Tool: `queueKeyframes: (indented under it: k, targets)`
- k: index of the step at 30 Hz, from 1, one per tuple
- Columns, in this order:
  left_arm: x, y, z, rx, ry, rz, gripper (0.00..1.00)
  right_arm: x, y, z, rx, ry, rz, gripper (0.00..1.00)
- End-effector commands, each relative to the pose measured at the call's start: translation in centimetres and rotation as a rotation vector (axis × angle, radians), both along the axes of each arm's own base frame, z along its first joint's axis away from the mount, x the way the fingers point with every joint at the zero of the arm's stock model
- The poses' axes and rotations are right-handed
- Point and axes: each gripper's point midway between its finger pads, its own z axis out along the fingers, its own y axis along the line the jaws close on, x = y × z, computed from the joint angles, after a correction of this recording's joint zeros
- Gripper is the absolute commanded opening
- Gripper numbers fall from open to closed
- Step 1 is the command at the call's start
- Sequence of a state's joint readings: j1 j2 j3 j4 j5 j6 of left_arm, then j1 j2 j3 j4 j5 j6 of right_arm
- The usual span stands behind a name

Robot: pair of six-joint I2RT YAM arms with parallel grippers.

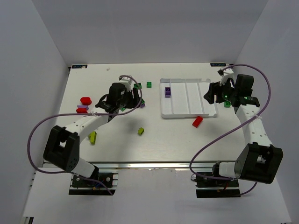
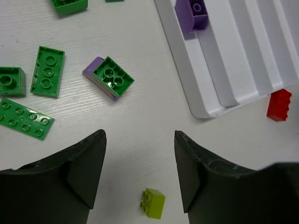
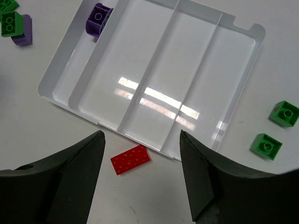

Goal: Sort the legos into containers by color

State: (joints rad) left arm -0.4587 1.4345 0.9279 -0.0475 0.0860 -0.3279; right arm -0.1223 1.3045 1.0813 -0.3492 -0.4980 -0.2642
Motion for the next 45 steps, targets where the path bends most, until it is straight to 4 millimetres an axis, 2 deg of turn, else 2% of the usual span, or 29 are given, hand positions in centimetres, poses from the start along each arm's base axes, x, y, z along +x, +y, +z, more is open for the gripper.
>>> queueKeyframes:
  k: [1,2,3,4,9,13,21,27,33,35,36,37,43,45]
  targets:
    - [2.1,0.0,0.0,0.024,0.044,0.078,0.7,-0.5,0.9,0.9,0.004,-0.039,0.061,0.71]
    - [3.1,0.1,0.2,0.044,0.046,0.107,0.71,-0.5,1.0,1.1,0.003,-0.047,0.062,0.71]
    - [3.5,-0.3,-1.5,0.071,0.085,0.11,0.71,-0.6,1.1,1.1,0.0,-0.049,0.066,0.71]
    - [3.8,-0.1,-2.3,0.098,0.107,0.13,0.71,-0.7,1.3,1.3,0.001,-0.059,0.07,0.71]
    - [7.1,-1.0,-4.6,0.172,0.179,0.211,0.72,-0.8,2.4,1.9,-0.016,-0.094,0.085,0.71]
    - [7.5,-1.7,-6.4,0.237,0.238,0.236,0.75,-1.0,3.0,1.9,-0.018,-0.097,0.098,0.71]
    - [8.4,-2.3,-7.3,0.34,0.233,0.298,0.8,-1.2,3.9,2.1,-0.012,-0.102,0.123,0.71]
    - [8.5,-2.0,-9.1,0.391,0.256,0.311,0.78,-1.4,4.0,2.4,-0.008,-0.113,0.131,0.71]
    - [9.2,-2.1,-9.5,0.407,0.25,0.312,0.74,-1.7,4.1,2.1,-0.013,-0.116,0.135,0.72]
    - [9.1,-2.3,-9.6,0.409,0.262,0.307,0.69,-1.7,4.0,2.0,-0.014,-0.113,0.136,0.72]
    - [9.2,-2.5,-9.4,0.399,0.258,0.304,0.65,-1.7,4.1,2.1,-0.013,-0.117,0.137,0.72]
    - [9.2,-2.6,-9.1,0.391,0.254,0.3,0.57,-1.8,4.2,2.0,-0.011,-0.114,0.14,0.72]
    - [8.9,-2.8,-7.4,0.382,0.226,0.278,0.37,-1.8,4.4,1.9,-0.006,-0.109,0.149,0.72]
    - [8.4,-2.8,-7.2,0.392,0.236,0.256,0.25,-1.8,4.5,1.9,-0.006,-0.109,0.15,0.72]
